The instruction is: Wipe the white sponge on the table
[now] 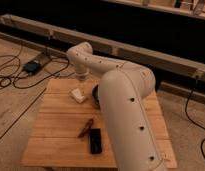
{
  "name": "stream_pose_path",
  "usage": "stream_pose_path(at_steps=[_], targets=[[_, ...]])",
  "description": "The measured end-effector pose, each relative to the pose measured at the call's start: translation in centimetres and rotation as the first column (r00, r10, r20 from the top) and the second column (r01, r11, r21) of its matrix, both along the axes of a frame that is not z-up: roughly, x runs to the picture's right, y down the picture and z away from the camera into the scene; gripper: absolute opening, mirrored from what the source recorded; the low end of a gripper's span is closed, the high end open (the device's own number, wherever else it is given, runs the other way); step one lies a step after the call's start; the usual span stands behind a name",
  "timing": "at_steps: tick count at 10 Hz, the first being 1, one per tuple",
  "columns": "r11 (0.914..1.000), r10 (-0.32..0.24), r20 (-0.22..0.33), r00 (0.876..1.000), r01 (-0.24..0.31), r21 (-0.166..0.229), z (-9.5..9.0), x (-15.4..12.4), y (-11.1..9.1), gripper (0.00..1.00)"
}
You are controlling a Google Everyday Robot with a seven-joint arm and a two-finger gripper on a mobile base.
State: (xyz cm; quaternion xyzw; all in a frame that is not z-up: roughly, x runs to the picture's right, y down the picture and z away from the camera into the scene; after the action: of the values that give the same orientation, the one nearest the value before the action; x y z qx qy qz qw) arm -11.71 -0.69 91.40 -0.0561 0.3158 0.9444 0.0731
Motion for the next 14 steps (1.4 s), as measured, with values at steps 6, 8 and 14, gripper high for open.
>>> stream_pose_path(at_steps=[6,8,14], targets=[[0.9991,-0.017,-0.084,0.996,0.014,-0.039,3.7,-0.4,2.2,0.8],[0.9985,0.001,-0.111,0.994,-0.008,-0.055,4.9,0.0,2.9,0.8],[0.995,0.013,-0.142,0.99,-0.027,-0.096,5.9,0.8,4.1,0.8]])
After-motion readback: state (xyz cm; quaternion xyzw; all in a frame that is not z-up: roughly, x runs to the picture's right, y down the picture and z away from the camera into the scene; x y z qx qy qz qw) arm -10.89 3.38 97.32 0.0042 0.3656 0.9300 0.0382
